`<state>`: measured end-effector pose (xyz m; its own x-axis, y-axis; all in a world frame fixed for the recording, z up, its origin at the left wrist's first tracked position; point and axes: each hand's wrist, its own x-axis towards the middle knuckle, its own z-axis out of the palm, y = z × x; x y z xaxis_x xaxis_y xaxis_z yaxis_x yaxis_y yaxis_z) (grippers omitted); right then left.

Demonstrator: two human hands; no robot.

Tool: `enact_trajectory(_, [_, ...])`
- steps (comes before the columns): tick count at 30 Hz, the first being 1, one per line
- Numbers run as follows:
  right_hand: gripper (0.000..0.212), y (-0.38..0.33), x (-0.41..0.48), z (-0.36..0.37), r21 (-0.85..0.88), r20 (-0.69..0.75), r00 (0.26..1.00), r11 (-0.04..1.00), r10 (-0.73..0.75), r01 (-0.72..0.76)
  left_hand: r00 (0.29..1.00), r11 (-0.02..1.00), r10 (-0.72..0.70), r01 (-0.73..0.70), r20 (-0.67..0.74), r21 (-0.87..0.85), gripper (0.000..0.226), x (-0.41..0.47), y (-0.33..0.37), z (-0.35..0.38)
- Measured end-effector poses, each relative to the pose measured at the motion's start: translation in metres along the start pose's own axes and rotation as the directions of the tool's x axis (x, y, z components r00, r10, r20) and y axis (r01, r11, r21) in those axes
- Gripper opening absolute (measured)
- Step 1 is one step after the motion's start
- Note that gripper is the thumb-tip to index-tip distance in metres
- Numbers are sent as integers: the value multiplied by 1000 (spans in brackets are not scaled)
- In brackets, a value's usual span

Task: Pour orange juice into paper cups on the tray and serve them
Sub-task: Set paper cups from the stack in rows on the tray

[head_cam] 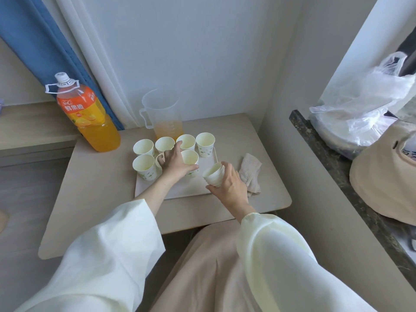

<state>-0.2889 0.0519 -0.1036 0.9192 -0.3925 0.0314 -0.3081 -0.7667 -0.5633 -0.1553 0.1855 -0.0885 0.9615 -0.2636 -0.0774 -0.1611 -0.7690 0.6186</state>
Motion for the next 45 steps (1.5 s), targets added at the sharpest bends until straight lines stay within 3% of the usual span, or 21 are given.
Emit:
enact_trajectory(15, [77, 7, 18, 9, 84, 3, 1000, 996, 8, -8, 1000, 982, -21, 23, -14, 189, 100, 39, -12, 31])
enact_trajectory(45, [82, 4, 20, 12, 70, 12, 1000, 997, -16, 15, 999, 973, -44, 48, -24, 226, 99, 36, -10, 30])
